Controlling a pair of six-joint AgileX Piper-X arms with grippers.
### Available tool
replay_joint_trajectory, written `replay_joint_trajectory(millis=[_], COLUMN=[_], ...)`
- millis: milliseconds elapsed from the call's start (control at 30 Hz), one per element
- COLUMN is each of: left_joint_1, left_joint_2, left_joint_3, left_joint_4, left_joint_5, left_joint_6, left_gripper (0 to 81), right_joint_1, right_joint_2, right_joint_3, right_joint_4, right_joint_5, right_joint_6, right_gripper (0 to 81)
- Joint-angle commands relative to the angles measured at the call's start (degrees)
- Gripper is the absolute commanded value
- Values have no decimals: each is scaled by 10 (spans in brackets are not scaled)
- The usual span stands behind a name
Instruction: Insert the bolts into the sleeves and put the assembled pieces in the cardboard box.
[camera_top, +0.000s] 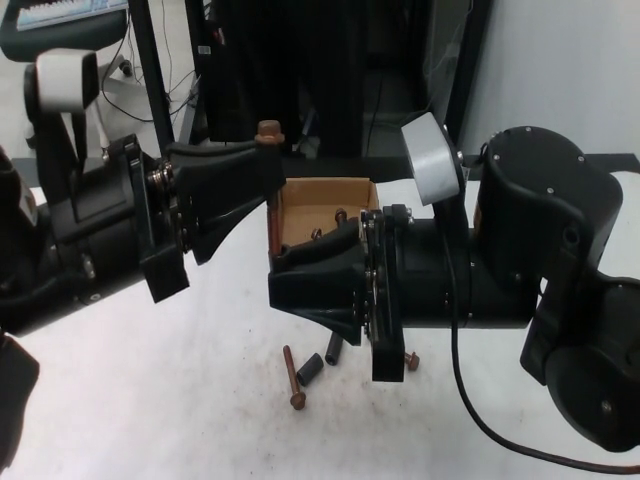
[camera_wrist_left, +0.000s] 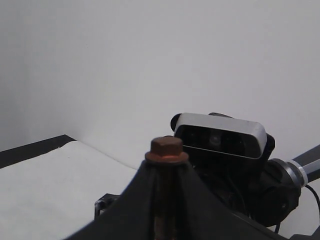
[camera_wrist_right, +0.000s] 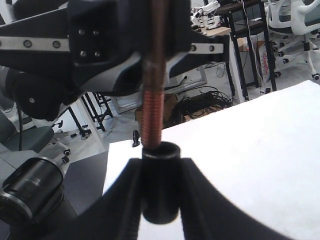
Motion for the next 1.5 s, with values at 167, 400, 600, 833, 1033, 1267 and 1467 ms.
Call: replay_joint_trajectory(millis=[167, 400, 600, 833, 1033, 1267, 1467], left_joint_1=[-1, -1, -1, -1, -1, -1, 13], left_joint_2=[-5, -5, -5, -5, -5, -5, -5], left_joint_3=[-2, -2, -2, -2, -2, -2, -2], left_joint_4=[7, 28, 28, 28, 28, 28, 28], left_joint_5=[1, 3, 17, 38, 56, 51, 51], left_joint_6=[2, 13, 13, 17, 0, -14, -13], left_gripper=[1, 1, 1, 15, 333, 509, 509], right_joint_1=[1, 15, 11, 6, 6, 5, 6], right_joint_2=[-4, -4, -4, -4, -4, -4, -4], right_joint_3=[-12, -12, -12, -12, -12, -12, -12], right_joint_4=[-14, -14, -14, -14, -14, -14, -14], right_joint_5=[-9, -9, -7, -7, -9, -9, -20], right_joint_6=[1, -1, -1, -1, -1, -1, -1], right_gripper=[8, 8, 8, 8, 8, 8, 8])
